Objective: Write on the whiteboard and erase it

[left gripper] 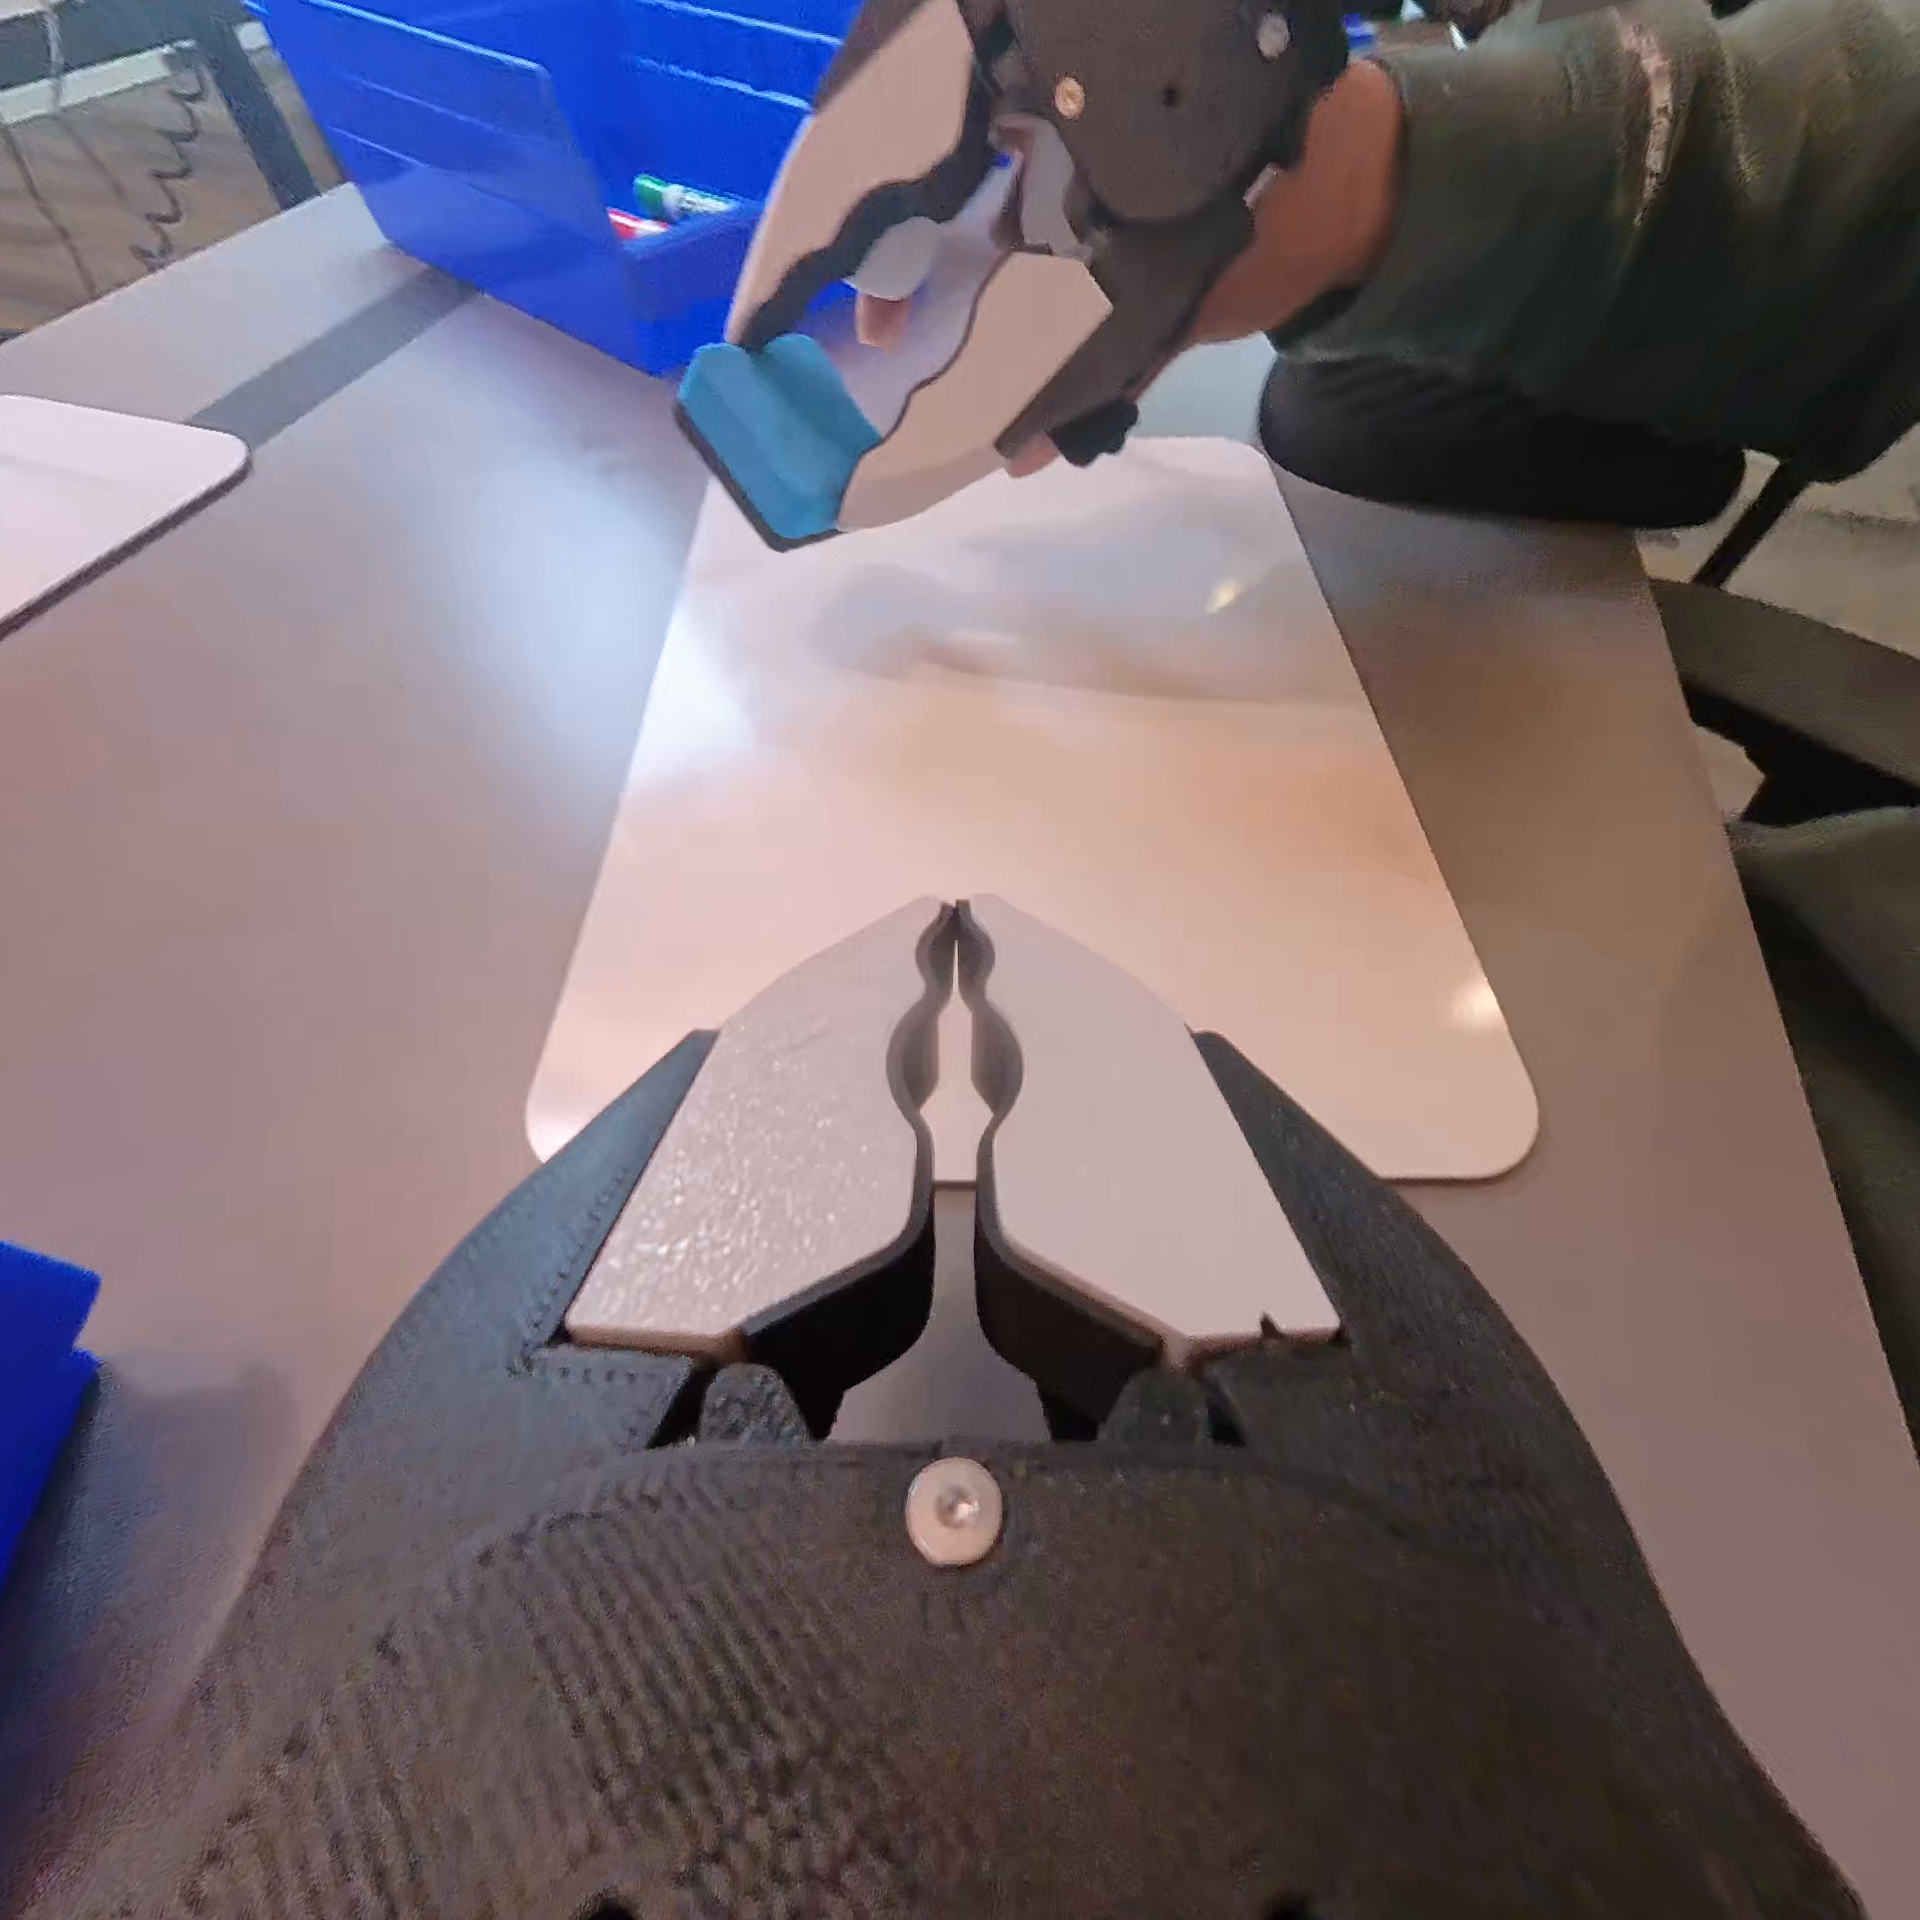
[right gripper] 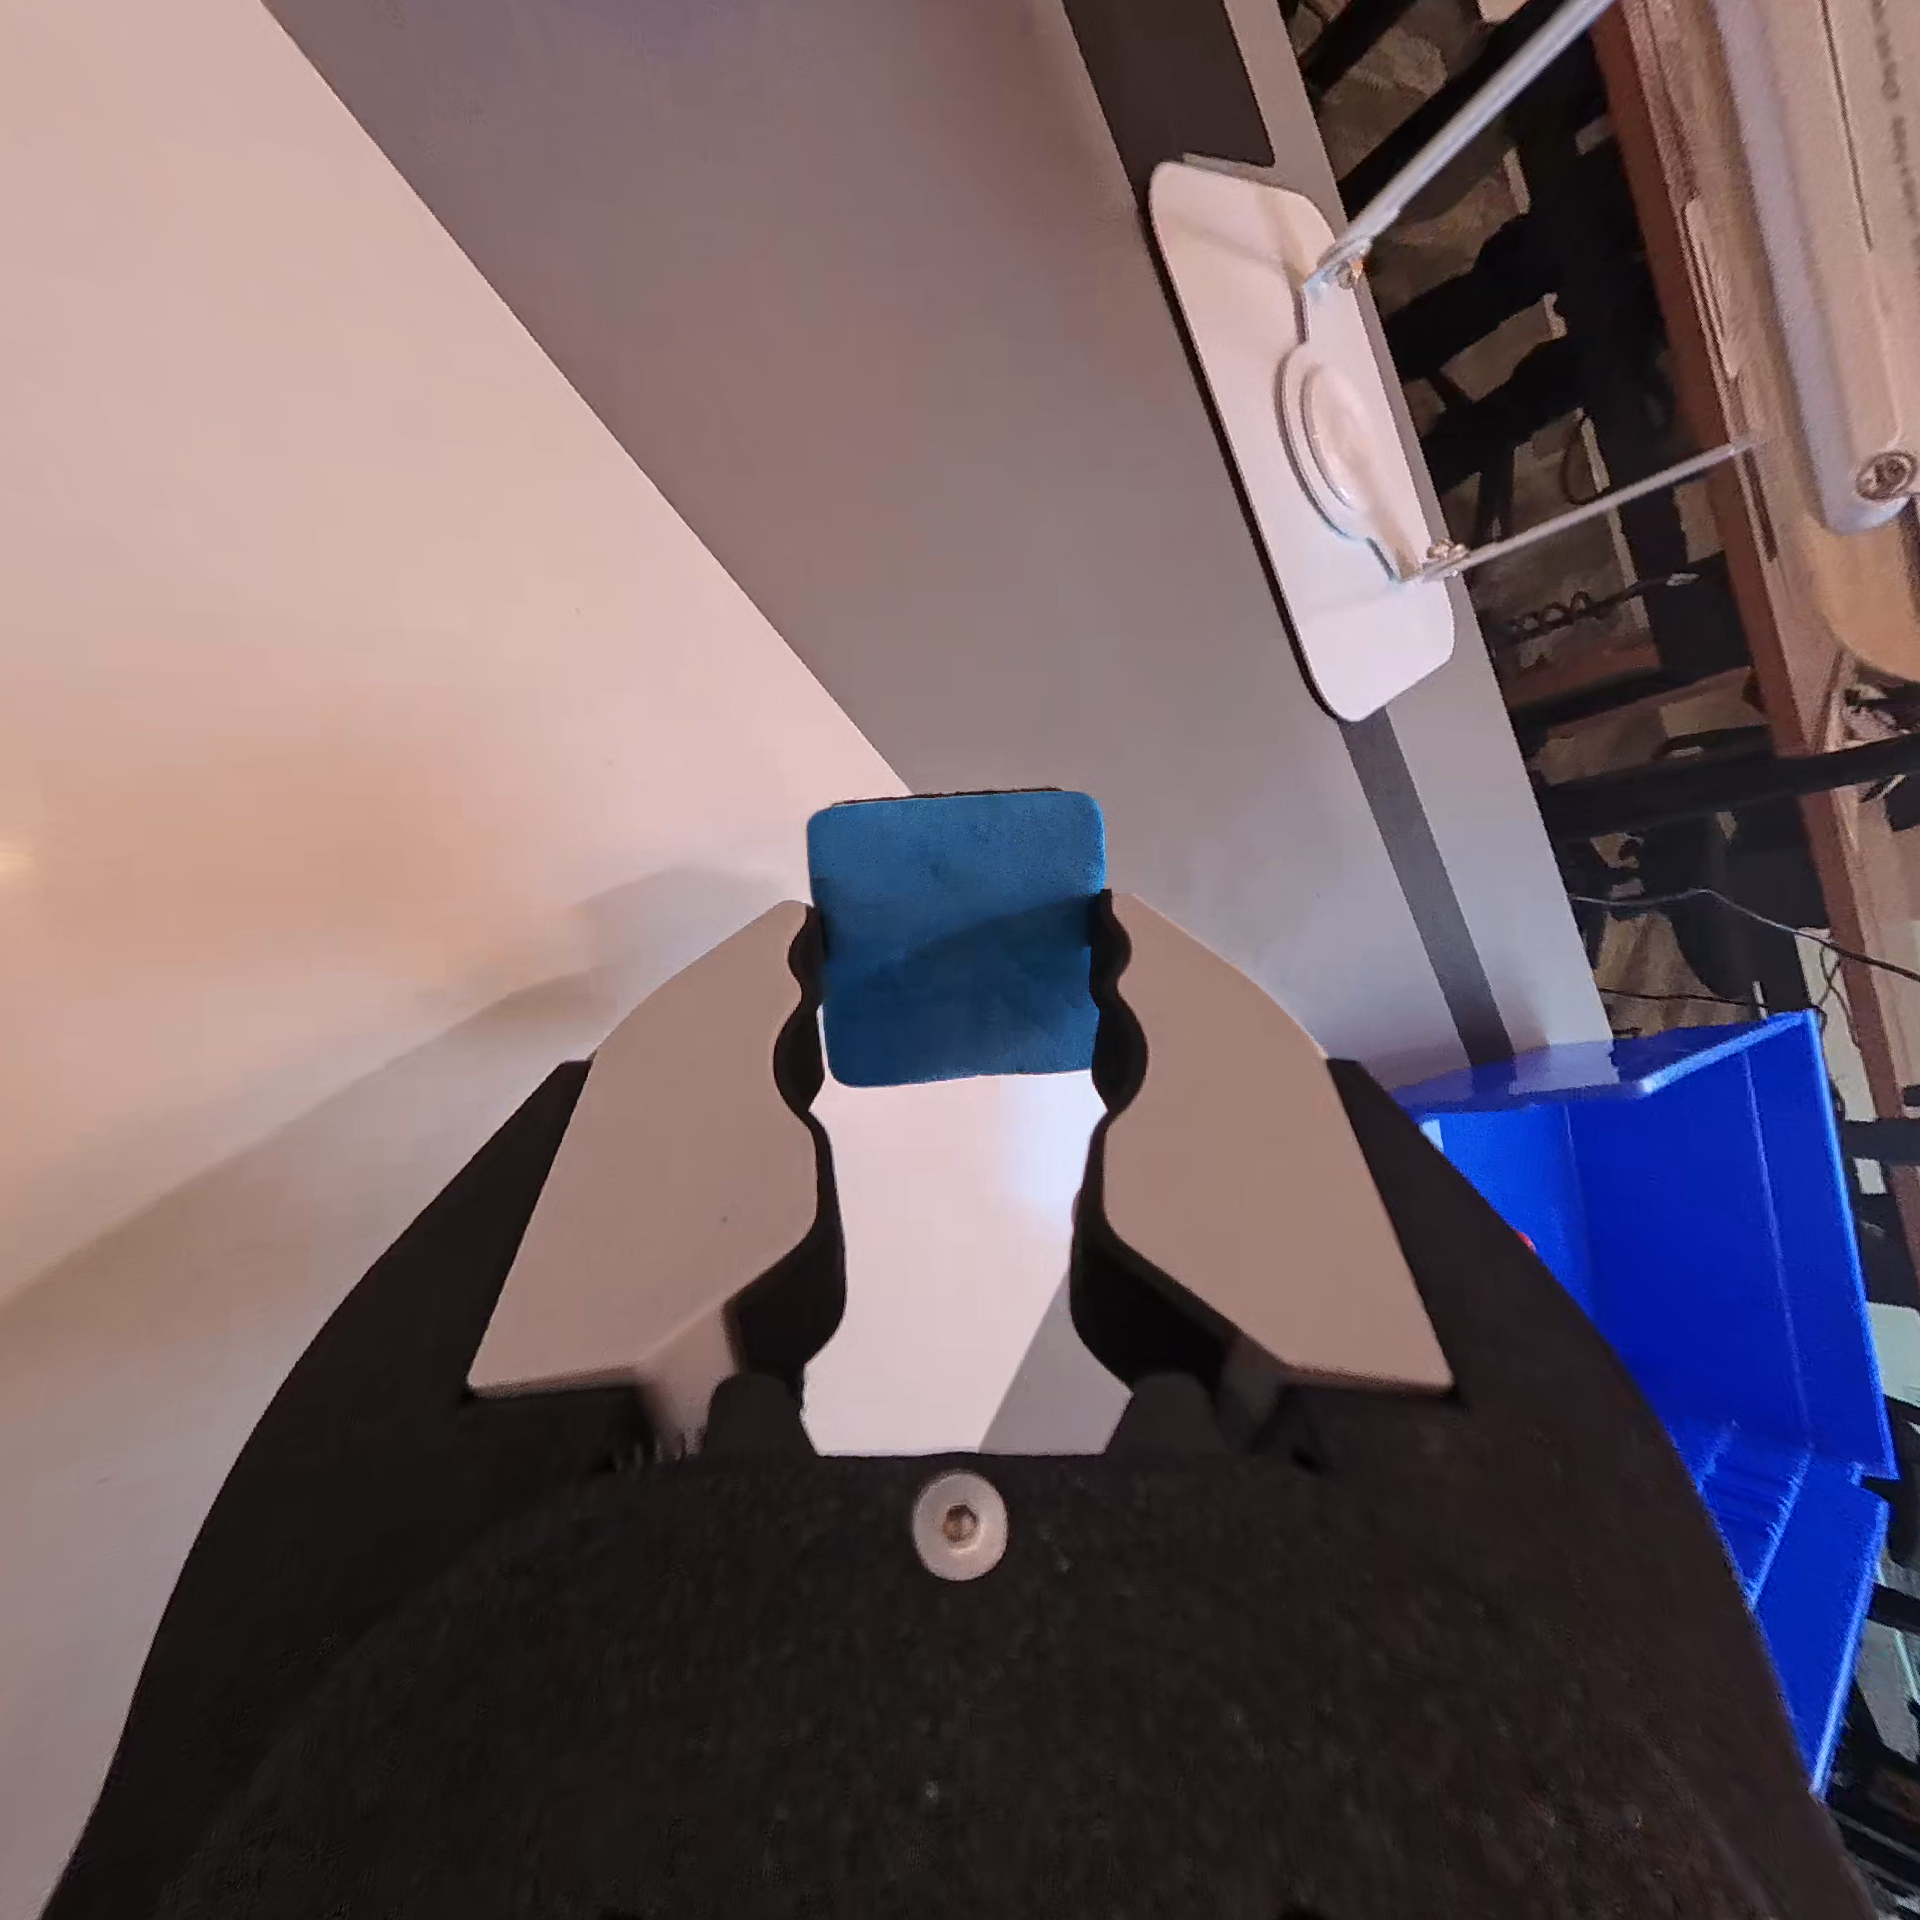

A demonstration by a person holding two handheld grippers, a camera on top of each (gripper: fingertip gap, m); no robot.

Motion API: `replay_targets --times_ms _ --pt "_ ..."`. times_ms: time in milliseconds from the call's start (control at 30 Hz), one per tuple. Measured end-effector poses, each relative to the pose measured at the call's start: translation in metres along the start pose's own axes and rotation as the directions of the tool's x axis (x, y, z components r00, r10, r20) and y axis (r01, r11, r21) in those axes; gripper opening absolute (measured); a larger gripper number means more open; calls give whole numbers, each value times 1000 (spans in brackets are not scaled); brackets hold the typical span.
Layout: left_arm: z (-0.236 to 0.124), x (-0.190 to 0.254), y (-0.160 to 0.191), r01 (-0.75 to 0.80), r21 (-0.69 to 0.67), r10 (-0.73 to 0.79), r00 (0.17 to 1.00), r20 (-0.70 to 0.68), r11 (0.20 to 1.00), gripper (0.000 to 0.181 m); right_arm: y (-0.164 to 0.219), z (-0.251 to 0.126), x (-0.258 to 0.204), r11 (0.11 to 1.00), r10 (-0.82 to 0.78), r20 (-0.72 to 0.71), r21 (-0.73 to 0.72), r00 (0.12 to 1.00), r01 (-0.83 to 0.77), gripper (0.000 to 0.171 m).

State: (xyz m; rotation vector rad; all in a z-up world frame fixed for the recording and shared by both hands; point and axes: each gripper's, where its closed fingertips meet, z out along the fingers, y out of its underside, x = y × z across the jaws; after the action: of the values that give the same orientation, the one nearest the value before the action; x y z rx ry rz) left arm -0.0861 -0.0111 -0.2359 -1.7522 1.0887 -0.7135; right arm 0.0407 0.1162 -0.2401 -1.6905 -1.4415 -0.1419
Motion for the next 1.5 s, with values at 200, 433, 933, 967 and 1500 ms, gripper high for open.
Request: replay_targets --times_ms 200,433,933,967,1500 --pt "14 -11 -18 -27 8 26 996 84 1000 13 13 10 13 1000 23 -9 14 1000 -23 50" --pt "50 -4 -53 -88 26 84 990 117 996 21 23 46 56 974 224 -8 -29 975 -224 50" --pt "24 -29 -31 16 73 -32 975 221 997 15 32 54 120 836 544 -16 104 839 -539 50" --pt "24 -29 -30 10 70 -25 975 221 997 15 28 42 135 824 555 -57 174 830 -539 50" --pt "27 -21 -26 -33 29 26 977 210 999 14 135 34 214 618 784 -193 144 590 -773 81"
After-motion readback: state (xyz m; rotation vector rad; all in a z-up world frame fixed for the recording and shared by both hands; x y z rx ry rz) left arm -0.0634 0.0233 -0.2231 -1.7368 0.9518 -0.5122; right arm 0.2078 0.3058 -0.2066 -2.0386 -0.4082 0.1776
